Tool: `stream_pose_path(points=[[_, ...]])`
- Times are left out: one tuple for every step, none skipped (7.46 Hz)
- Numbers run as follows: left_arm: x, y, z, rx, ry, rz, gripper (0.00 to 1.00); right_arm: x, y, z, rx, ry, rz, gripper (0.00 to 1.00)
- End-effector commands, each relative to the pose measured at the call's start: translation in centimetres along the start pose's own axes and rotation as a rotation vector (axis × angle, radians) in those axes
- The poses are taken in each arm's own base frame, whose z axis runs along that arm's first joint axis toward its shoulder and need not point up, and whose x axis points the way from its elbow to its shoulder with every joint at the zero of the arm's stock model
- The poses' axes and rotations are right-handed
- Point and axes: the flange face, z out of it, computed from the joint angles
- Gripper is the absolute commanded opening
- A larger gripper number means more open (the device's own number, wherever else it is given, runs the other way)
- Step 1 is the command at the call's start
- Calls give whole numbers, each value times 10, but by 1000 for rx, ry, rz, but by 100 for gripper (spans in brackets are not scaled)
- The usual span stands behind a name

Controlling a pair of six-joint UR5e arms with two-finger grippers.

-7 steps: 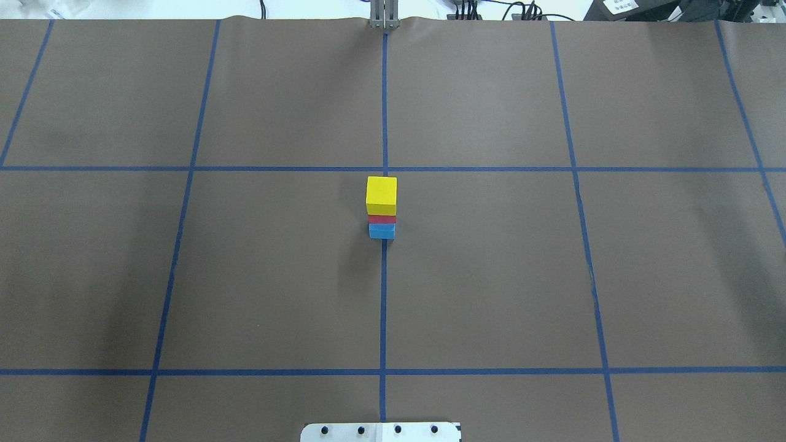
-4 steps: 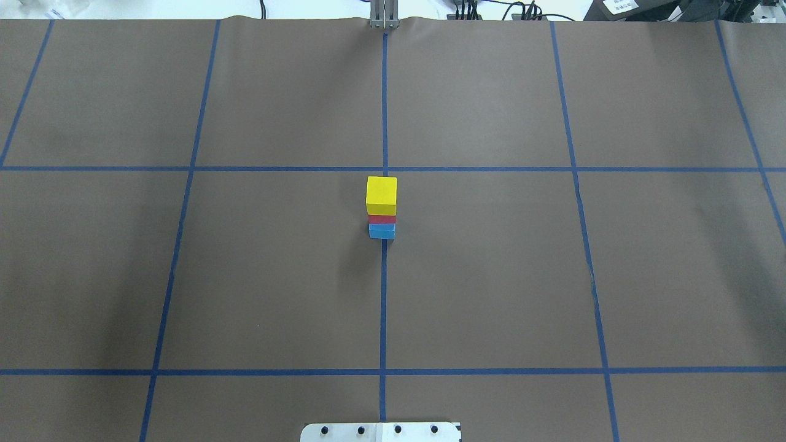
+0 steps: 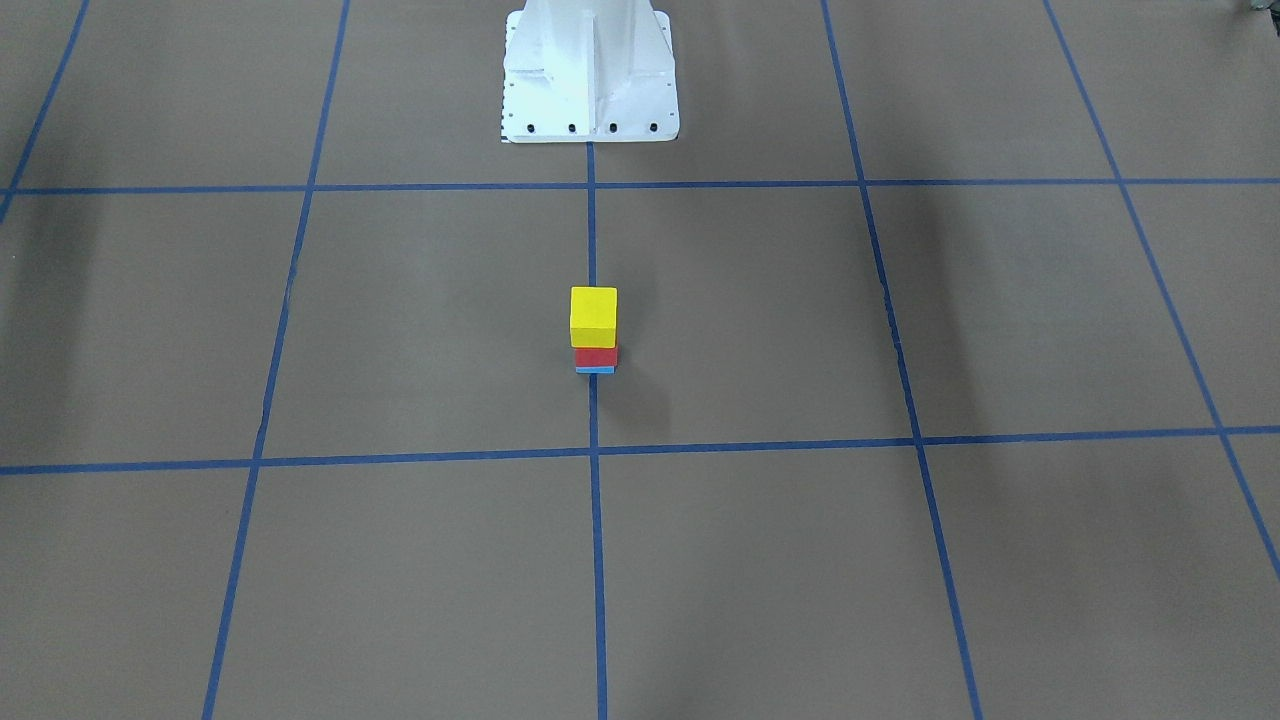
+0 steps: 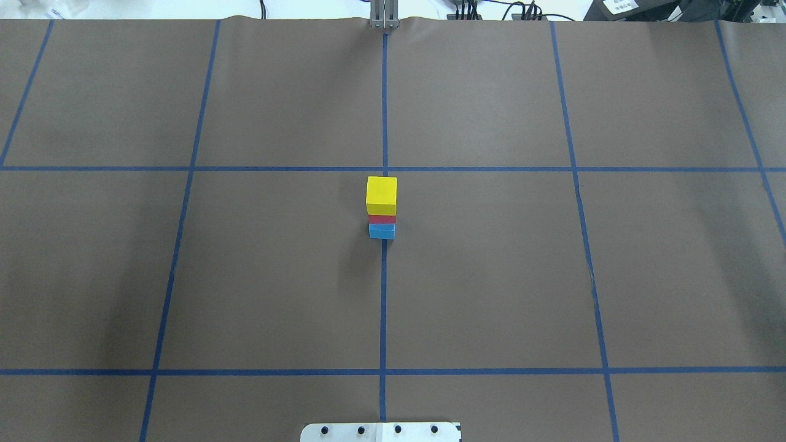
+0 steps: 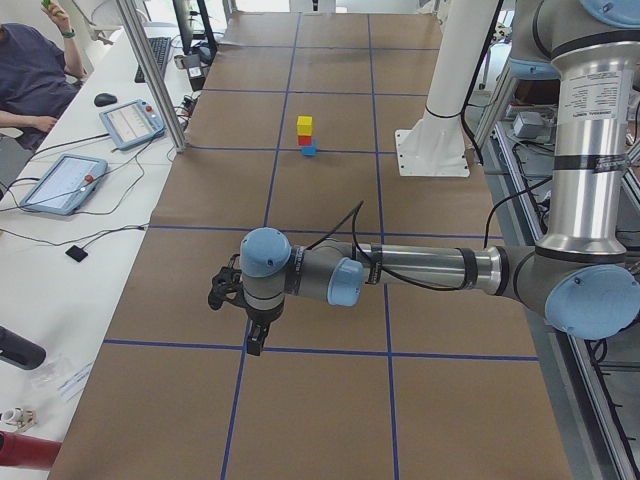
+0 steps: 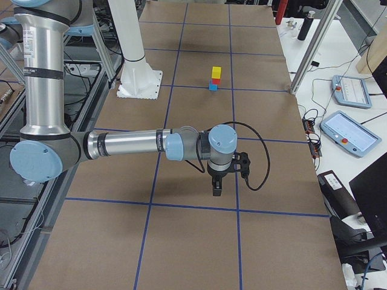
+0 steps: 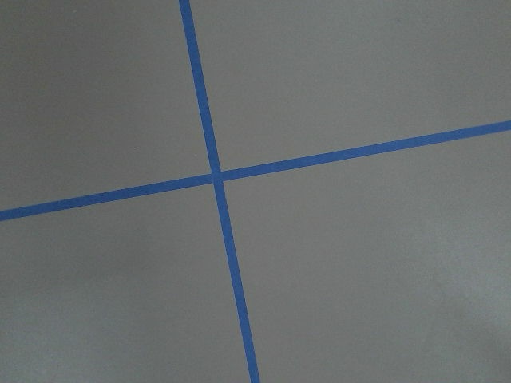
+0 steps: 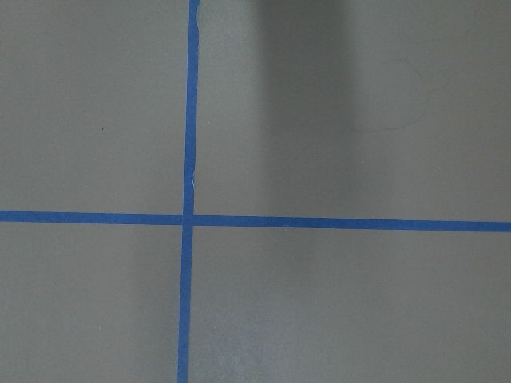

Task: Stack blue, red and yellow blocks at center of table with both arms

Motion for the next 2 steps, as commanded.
stream_pose_path(points=[[0, 0, 1, -2, 0, 0, 100, 0, 14, -1, -2, -1, 2, 100], [0, 0, 1, -1, 0, 1, 100, 1, 14, 0, -4, -1, 4, 100]])
